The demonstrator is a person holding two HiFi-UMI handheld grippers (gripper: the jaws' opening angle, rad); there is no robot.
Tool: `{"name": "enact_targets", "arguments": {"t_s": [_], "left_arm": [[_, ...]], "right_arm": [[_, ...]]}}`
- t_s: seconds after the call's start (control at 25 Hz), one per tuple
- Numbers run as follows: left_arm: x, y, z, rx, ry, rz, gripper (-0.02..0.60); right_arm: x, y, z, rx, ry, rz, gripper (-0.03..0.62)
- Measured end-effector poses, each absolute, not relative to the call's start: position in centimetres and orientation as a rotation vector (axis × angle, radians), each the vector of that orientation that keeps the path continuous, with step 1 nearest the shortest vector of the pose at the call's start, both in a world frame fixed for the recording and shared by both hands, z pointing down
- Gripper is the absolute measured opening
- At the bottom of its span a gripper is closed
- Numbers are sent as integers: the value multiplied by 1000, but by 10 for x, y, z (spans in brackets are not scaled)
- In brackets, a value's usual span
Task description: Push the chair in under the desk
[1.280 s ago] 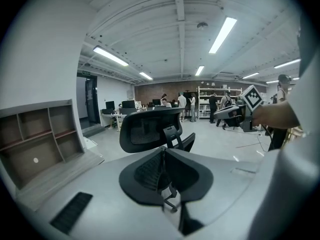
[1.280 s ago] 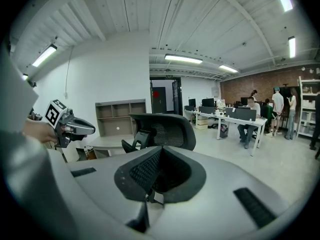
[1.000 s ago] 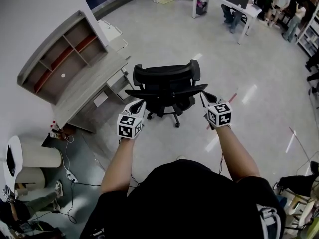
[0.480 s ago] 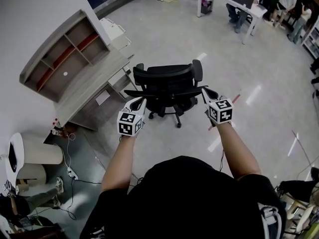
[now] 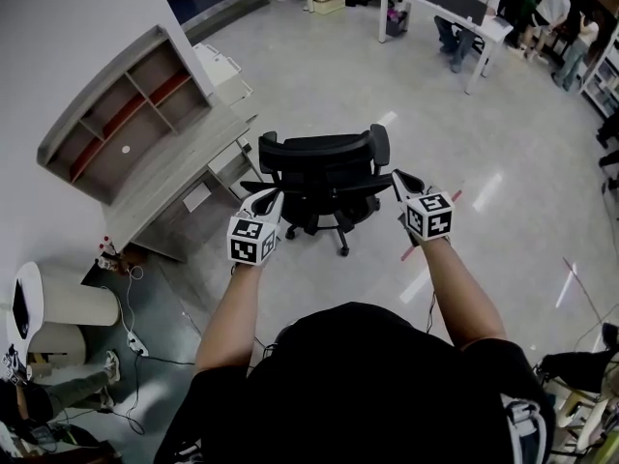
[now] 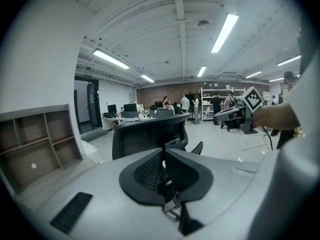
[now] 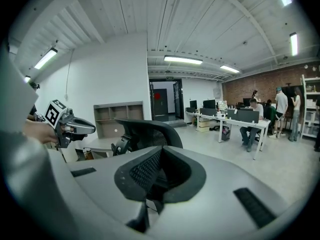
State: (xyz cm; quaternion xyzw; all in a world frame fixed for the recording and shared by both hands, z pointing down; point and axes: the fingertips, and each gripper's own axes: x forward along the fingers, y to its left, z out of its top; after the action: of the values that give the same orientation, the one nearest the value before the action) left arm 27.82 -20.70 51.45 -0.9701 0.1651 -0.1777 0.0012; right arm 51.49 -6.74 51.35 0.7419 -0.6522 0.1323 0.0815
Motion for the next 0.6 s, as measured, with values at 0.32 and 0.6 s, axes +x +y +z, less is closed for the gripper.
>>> {"name": "enact_targets", "arguments": {"t_s": [0.32, 0.6], "left_arm": [[260, -230, 510, -3057, 512, -550, 26], [246, -253, 509, -3063, 493, -541, 26]], "right_arm": [[500, -81, 508, 2214, -1917, 395, -3], [489, -92, 510, 2226, -1884, 400, -3]]}}
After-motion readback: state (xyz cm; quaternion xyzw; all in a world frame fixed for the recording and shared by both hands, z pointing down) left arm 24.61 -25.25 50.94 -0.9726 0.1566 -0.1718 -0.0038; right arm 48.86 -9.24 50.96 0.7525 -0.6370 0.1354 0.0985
